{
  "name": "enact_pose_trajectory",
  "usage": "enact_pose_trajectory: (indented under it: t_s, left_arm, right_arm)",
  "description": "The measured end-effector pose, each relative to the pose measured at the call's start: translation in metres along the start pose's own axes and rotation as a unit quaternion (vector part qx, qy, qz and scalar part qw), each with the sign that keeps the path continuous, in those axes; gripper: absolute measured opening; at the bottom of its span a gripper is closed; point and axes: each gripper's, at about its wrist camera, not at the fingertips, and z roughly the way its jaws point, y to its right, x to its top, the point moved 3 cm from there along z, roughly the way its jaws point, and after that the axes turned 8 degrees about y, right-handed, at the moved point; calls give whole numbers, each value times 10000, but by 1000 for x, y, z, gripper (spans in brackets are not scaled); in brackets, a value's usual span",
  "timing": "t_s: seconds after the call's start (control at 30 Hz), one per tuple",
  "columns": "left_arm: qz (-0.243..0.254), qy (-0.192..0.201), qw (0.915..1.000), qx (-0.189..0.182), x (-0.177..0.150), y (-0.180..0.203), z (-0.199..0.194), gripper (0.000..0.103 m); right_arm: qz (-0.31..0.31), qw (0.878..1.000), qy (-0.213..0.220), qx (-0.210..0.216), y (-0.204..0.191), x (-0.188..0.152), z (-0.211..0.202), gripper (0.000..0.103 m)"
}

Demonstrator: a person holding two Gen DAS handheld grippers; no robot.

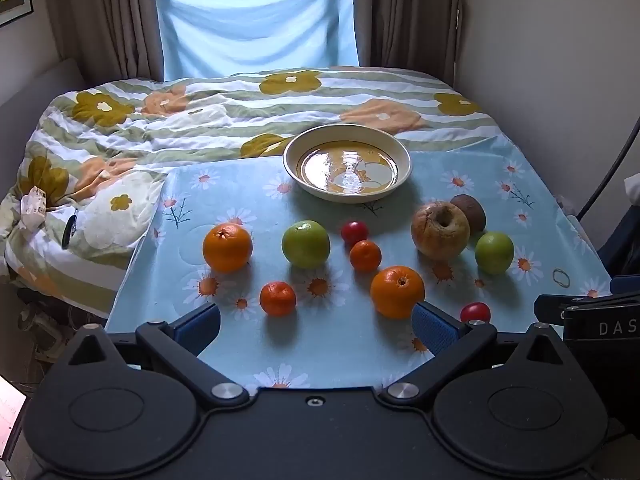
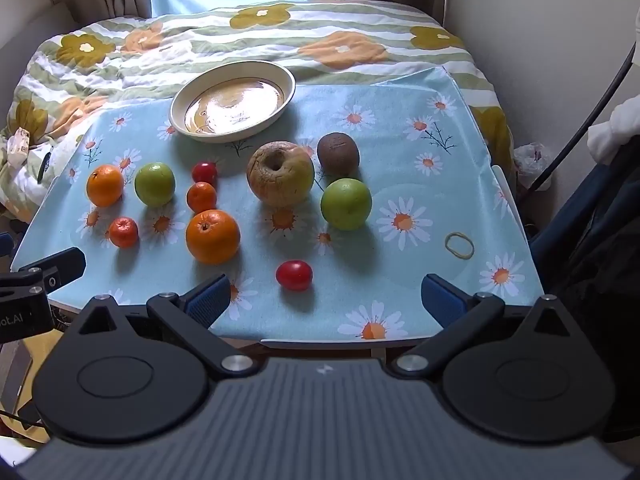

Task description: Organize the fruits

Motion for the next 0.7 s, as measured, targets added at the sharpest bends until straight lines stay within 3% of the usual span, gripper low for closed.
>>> enact_pose_trajectory:
  t_s: [0.7]
  left_arm:
    - [16, -20, 10000, 72, 1, -4, 1, 103]
  right_arm:
    - [-15, 10000, 36, 45, -3, 4, -3, 103]
